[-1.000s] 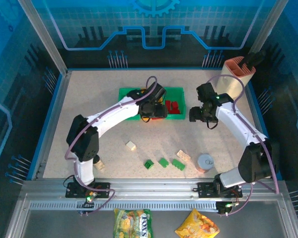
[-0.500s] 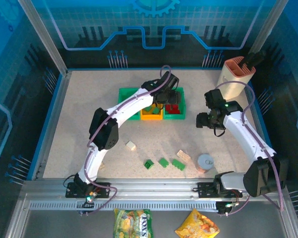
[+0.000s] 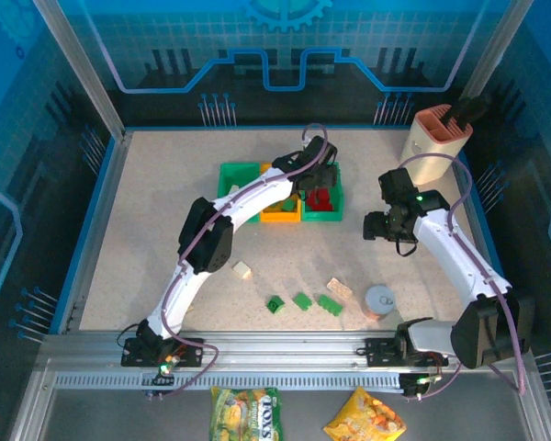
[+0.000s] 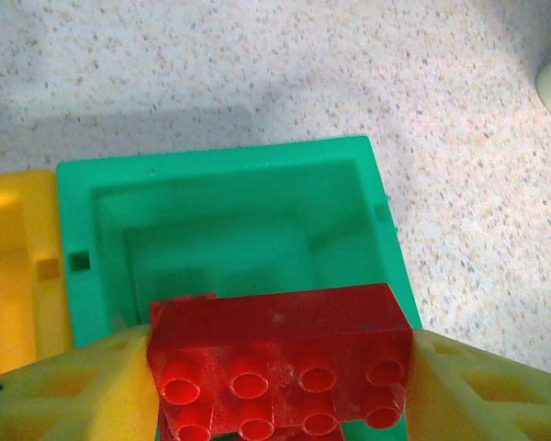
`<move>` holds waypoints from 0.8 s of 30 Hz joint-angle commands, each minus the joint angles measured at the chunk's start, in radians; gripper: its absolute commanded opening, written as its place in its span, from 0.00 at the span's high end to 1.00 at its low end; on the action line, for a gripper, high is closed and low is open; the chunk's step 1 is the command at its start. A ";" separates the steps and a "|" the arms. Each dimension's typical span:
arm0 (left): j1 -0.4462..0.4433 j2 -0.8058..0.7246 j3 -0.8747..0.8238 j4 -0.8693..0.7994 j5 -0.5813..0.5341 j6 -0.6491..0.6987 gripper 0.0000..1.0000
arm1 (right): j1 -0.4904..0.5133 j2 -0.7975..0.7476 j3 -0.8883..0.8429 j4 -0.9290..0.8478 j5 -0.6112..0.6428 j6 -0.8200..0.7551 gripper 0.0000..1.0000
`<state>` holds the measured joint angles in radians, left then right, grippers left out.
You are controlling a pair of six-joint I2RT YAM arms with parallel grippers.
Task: Sort the legos into containers by color
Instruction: Place the lego in the container.
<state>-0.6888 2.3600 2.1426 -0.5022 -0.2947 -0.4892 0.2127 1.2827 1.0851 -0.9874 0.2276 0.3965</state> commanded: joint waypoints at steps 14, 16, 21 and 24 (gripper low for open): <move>0.009 0.136 0.097 0.140 -0.144 0.048 0.37 | -0.015 -0.039 -0.004 -0.051 0.011 -0.002 0.22; 0.008 0.143 0.098 0.137 -0.146 0.040 0.35 | -0.015 -0.044 -0.005 -0.054 0.013 -0.005 0.22; 0.007 0.144 0.096 0.128 -0.133 0.024 0.30 | -0.015 -0.054 -0.003 -0.059 0.013 -0.007 0.22; 0.004 0.134 0.096 0.124 -0.125 0.026 0.28 | -0.015 -0.060 -0.001 -0.058 0.013 -0.006 0.22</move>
<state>-0.6891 2.4828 2.2108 -0.3676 -0.4149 -0.4644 0.2127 1.2461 1.0771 -1.0164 0.2287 0.3954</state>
